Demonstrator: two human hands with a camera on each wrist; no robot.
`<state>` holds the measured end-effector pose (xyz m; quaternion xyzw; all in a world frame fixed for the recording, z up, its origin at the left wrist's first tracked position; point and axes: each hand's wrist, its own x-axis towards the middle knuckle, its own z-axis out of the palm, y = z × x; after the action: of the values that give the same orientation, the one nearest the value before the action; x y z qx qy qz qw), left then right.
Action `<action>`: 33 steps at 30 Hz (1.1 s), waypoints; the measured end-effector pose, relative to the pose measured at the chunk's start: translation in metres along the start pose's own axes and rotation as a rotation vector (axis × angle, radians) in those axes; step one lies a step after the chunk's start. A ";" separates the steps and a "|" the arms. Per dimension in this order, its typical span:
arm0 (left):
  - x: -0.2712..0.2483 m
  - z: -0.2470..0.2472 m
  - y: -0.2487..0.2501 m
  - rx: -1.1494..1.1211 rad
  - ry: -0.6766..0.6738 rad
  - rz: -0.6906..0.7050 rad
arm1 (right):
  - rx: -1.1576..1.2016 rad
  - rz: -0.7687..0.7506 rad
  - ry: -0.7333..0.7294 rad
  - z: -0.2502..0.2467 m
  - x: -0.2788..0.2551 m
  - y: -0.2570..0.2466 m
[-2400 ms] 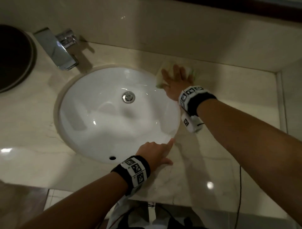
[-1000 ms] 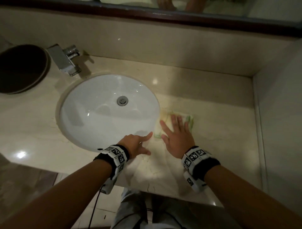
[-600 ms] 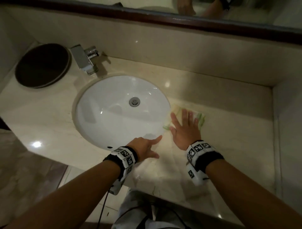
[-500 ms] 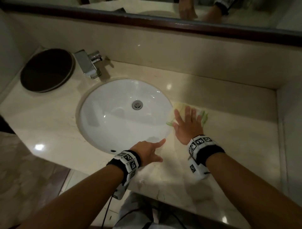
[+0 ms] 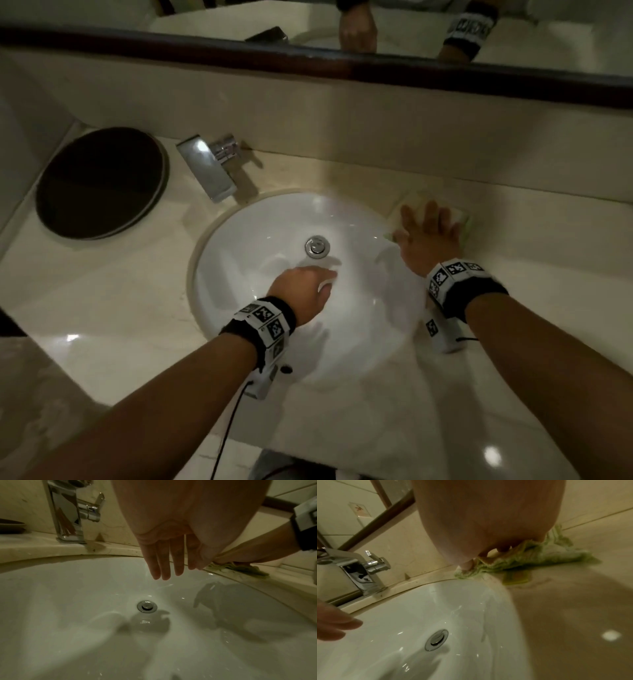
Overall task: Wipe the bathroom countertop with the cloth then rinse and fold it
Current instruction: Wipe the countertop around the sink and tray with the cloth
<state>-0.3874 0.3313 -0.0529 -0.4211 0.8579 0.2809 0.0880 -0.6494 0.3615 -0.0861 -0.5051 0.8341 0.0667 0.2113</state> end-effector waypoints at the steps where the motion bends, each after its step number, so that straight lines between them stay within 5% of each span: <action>1: 0.004 -0.007 -0.008 0.008 0.006 0.011 | -0.003 0.016 -0.011 -0.001 0.006 -0.007; 8: 0.029 -0.033 -0.068 -0.009 -0.036 0.021 | -0.057 0.079 0.041 0.000 0.036 -0.061; 20: 0.012 -0.054 -0.134 -0.042 -0.107 -0.032 | -0.142 -0.127 0.053 -0.006 0.083 -0.230; 33: 0.006 -0.056 -0.113 -0.011 -0.117 0.005 | -0.122 -0.196 0.052 -0.008 0.077 -0.210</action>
<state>-0.2995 0.2412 -0.0553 -0.4024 0.8507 0.3102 0.1351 -0.4994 0.1952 -0.0896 -0.5976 0.7804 0.0835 0.1639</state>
